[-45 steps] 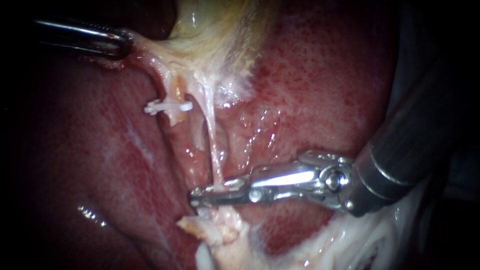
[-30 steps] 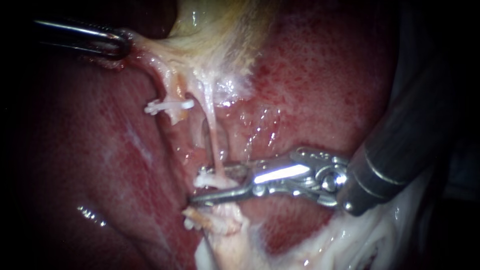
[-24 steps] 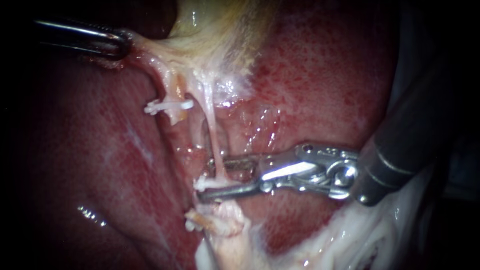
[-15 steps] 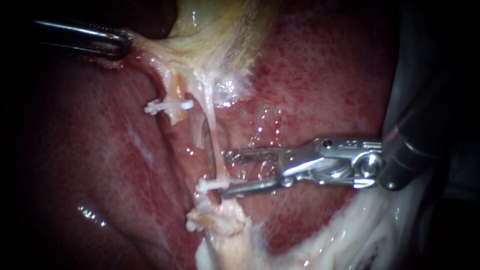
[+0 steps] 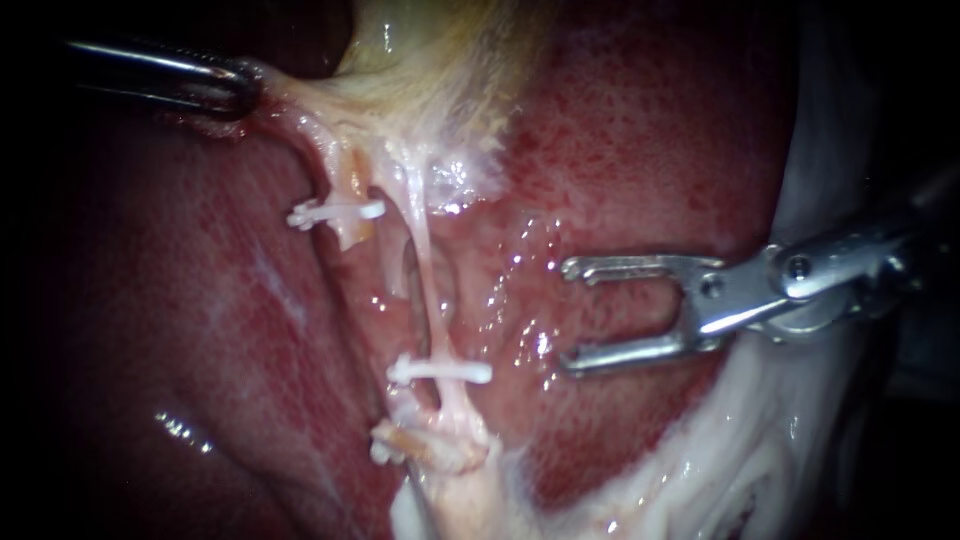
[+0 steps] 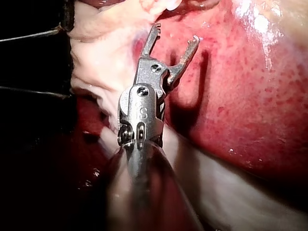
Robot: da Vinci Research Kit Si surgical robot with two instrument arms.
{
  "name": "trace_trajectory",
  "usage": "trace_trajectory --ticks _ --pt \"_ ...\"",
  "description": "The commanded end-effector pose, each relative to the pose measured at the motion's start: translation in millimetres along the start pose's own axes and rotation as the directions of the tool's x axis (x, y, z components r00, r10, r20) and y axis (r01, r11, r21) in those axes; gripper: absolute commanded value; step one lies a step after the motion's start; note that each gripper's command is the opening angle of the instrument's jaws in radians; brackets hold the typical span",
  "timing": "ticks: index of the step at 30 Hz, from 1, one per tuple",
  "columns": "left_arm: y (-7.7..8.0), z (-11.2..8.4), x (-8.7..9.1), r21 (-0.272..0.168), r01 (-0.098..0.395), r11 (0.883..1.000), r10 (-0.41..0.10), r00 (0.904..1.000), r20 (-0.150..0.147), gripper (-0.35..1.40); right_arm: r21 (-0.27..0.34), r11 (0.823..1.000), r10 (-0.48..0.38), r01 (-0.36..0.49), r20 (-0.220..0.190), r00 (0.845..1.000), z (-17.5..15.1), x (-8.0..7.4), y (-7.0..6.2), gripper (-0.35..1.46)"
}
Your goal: Going back first clip right tube
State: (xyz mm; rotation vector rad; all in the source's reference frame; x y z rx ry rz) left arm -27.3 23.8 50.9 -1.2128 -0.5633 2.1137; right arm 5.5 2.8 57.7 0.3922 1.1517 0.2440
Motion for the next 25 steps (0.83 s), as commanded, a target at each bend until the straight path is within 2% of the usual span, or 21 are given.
trace_trajectory --ticks 1,6,10,14,17,25 --pt "-0.1 0.3 -0.2 0.003 0.000 1.000 0.000 1.0000 0.000 -0.35 0.003 1.000 -0.001 0.001 0.000 1.000 -0.2 0.0 0.0 0.50" --pt "-0.3 2.2 -1.8 0.003 -0.008 1.000 0.008 1.0000 -0.004 -0.35 0.003 1.000 -0.006 0.006 0.000 1.000 -0.6 0.1 -0.1 0.50" --pt "-0.9 4.7 -3.4 -0.010 -0.013 1.000 0.013 0.9998 0.016 -0.35 0.004 1.000 -0.006 0.006 0.000 1.000 -0.7 0.1 -0.2 0.50" --pt "-1.2 6.7 -4.3 -0.020 -0.013 1.000 0.013 0.9995 0.030 -0.35 0.004 1.000 -0.006 0.006 0.000 1.000 -0.8 0.1 -0.3 0.50" --pt "-1.3 7.2 -4.3 -0.022 -0.013 1.000 0.014 0.9995 0.030 -0.35 0.005 1.000 -0.006 0.006 0.000 1.000 -0.9 0.2 -0.3 0.50" --pt "-1.2 6.8 -4.2 -0.024 -0.013 1.000 0.014 0.9994 0.030 -0.35 0.008 1.000 -0.004 0.004 -0.001 1.000 -1.0 0.6 -0.4 0.50"
